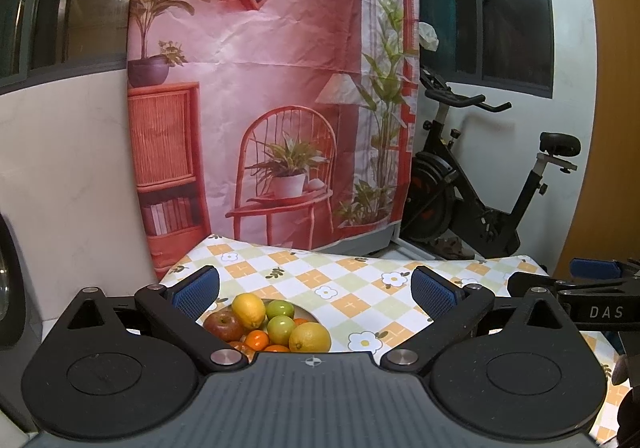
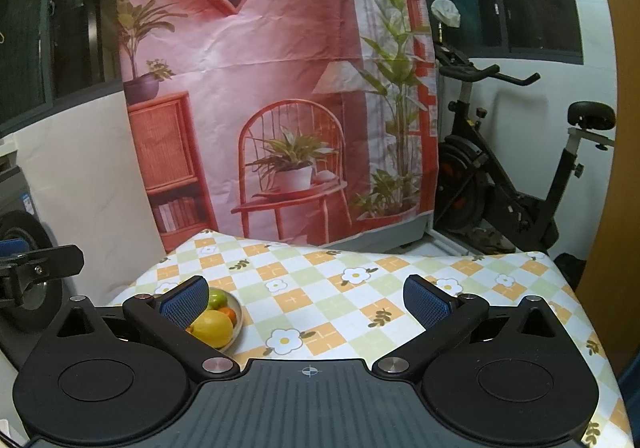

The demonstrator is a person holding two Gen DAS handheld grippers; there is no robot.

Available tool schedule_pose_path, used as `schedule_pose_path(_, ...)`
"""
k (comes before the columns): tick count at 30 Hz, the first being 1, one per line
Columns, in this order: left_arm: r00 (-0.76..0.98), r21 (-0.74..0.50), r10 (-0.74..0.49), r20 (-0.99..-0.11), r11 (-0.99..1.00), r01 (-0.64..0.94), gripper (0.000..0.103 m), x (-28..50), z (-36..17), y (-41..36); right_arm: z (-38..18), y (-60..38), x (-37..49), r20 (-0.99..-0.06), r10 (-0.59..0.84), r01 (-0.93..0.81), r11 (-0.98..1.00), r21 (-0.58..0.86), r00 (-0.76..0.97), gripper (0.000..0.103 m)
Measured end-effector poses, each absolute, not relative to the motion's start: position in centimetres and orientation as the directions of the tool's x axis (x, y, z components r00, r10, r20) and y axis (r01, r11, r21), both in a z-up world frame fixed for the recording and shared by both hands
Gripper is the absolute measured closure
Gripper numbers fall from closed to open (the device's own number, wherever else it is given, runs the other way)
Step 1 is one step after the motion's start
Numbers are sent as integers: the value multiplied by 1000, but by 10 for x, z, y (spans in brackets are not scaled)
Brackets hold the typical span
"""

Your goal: Organize fruits

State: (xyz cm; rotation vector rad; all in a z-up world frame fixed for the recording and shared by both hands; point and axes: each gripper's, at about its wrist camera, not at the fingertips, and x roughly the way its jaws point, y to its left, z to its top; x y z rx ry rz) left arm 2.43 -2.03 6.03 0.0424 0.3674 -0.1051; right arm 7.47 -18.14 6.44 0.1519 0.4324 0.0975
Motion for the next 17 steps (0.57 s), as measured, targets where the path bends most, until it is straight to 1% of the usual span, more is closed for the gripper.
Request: schedule_pose_path(17, 927, 23, -94, -364, 994, 109, 0, 25, 60, -18, 66, -180, 74, -412, 128, -62, 984, 169, 902, 0)
